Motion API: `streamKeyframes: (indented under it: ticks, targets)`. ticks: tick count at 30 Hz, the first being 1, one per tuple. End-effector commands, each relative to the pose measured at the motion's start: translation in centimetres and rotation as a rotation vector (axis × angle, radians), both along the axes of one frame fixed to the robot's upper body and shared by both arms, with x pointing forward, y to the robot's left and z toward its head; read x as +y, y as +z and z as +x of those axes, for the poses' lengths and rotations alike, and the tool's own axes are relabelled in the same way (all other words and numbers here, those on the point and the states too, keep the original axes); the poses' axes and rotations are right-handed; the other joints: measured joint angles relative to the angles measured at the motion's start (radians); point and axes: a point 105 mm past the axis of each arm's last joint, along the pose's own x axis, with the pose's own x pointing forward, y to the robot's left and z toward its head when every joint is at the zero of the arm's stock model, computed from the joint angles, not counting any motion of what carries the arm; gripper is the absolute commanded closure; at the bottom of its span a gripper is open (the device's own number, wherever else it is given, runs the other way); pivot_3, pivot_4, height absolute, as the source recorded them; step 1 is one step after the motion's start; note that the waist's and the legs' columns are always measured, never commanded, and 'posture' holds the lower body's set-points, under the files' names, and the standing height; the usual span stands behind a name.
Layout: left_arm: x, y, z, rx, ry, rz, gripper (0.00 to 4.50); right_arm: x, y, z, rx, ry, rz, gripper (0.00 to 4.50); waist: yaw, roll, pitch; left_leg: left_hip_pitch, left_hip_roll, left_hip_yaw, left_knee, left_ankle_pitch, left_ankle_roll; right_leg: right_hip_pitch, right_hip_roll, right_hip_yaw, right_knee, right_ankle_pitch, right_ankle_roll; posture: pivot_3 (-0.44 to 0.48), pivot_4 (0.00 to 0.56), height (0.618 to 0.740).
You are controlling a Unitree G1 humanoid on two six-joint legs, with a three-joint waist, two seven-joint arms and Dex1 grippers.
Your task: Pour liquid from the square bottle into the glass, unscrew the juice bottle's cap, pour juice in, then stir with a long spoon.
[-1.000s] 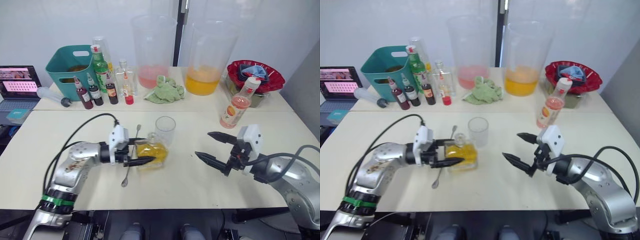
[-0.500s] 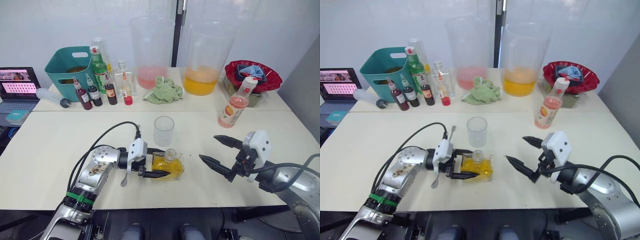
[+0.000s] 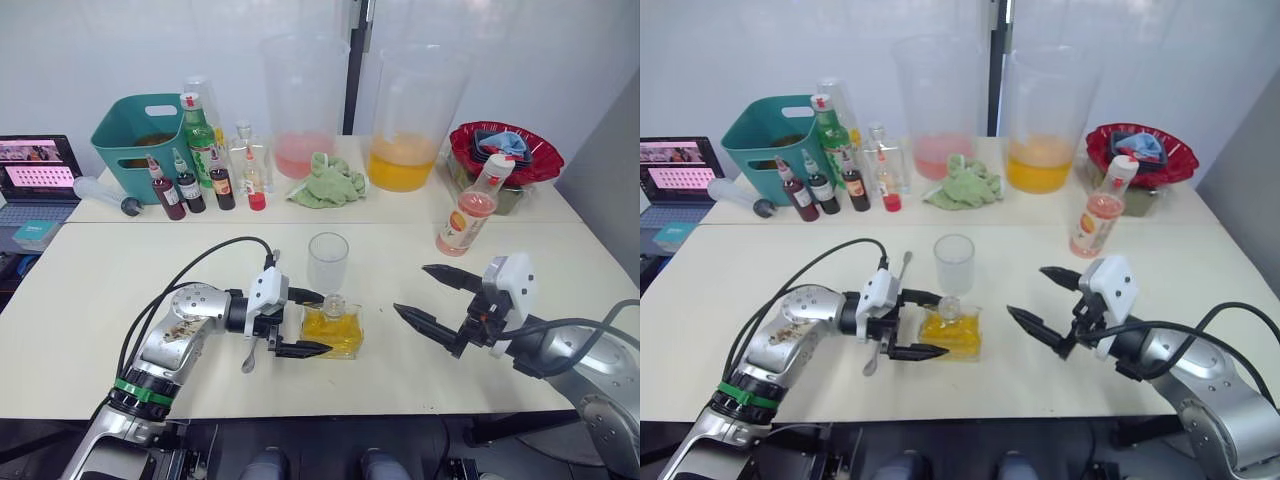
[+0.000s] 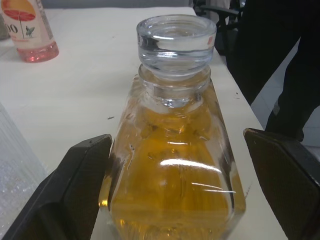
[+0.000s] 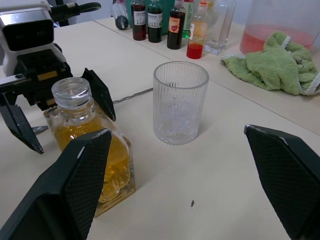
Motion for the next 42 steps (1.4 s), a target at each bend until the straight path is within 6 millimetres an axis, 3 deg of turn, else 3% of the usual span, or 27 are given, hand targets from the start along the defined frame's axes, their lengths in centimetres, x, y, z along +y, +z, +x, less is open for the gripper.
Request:
streamKeyframes:
  ticks: [1, 13, 14, 17, 18, 31, 33, 35, 42]
  targets:
    - [-0.7, 0.9, -0.3, -0.046, -0.021, -0.001, 0.03, 0.5, 0.8, -0.1, -0.046, 0.021, 0.007, 0.0, 0.001, 0.0, 0.0, 0.0, 0.0, 0.0, 0.0, 0.0, 0.0, 0.0, 0.0, 0.0, 0.0, 0.0, 0.0, 0.0, 0.15, 0.74]
    - [-2.7, 0.5, 0.4, -0.097, -0.01, -0.043, 0.03, 2.0, 0.9, -0.4, -0.049, 0.083, 0.006, 0.0, 0.002, 0.0, 0.0, 0.0, 0.0, 0.0, 0.0, 0.0, 0.0, 0.0, 0.0, 0.0, 0.0, 0.0, 0.0, 0.0, 0.15, 0.74]
    - [-2.7, 0.5, 0.4, -0.095, -0.01, -0.047, 0.58, 2.3, 0.9, -0.5, -0.047, 0.096, 0.004, 0.0, 0.001, 0.0, 0.0, 0.0, 0.0, 0.0, 0.0, 0.0, 0.0, 0.0, 0.0, 0.0, 0.0, 0.0, 0.0, 0.0, 0.15, 0.74]
    - [-2.6, 0.4, 0.3, -0.095, -0.009, -0.049, 1.57, 3.0, 0.8, -0.7, -0.039, 0.133, -0.009, 0.0, 0.0, 0.0, 0.0, 0.0, 0.0, 0.0, 0.0, 0.0, 0.0, 0.0, 0.0, 0.0, 0.0, 0.0, 0.0, 0.0, 0.15, 0.74]
    - [-2.5, 0.4, 0.3, -0.095, -0.009, -0.048, 1.72, 3.1, 0.9, -0.8, -0.038, 0.142, -0.015, 0.0, 0.0, 0.0, 0.0, 0.0, 0.0, 0.0, 0.0, 0.0, 0.0, 0.0, 0.0, 0.0, 0.0, 0.0, 0.0, 0.0, 0.15, 0.74]
    - [-2.3, 1.0, 0.0, -0.084, 0.008, -0.065, 1.71, 5.5, 1.1, -0.7, -0.045, 0.269, -0.095, 0.0, 0.0, 0.0, 0.0, 0.0, 0.0, 0.0, 0.0, 0.0, 0.0, 0.0, 0.0, 0.0, 0.0, 0.0, 0.0, 0.0, 0.15, 0.74]
    - [-2.2, 1.4, 0.1, -0.081, 0.022, -0.076, 0.64, 5.5, 1.2, -0.7, -0.043, 0.272, -0.094, 0.0, 0.0, 0.0, 0.0, 0.0, 0.0, 0.0, 0.0, 0.0, 0.0, 0.0, 0.0, 0.0, 0.0, 0.0, 0.0, 0.0, 0.15, 0.74]
    - [-2.0, 1.7, 0.2, -0.098, 0.029, -0.076, 0.04, 5.6, 1.2, -0.7, -0.042, 0.274, -0.092, 0.0, 0.0, 0.0, 0.0, 0.0, 0.0, 0.0, 0.0, 0.0, 0.0, 0.0, 0.0, 0.0, 0.0, 0.0, 0.0, 0.0, 0.15, 0.74]
    - [-1.3, 1.7, -0.1, -0.12, 0.028, -0.055, 0.04, 5.5, 1.3, -0.6, -0.042, 0.273, -0.089, 0.0, 0.0, 0.0, 0.0, 0.0, 0.0, 0.0, 0.0, 0.0, 0.0, 0.0, 0.0, 0.0, 0.0, 0.0, 0.0, 0.0, 0.15, 0.74]
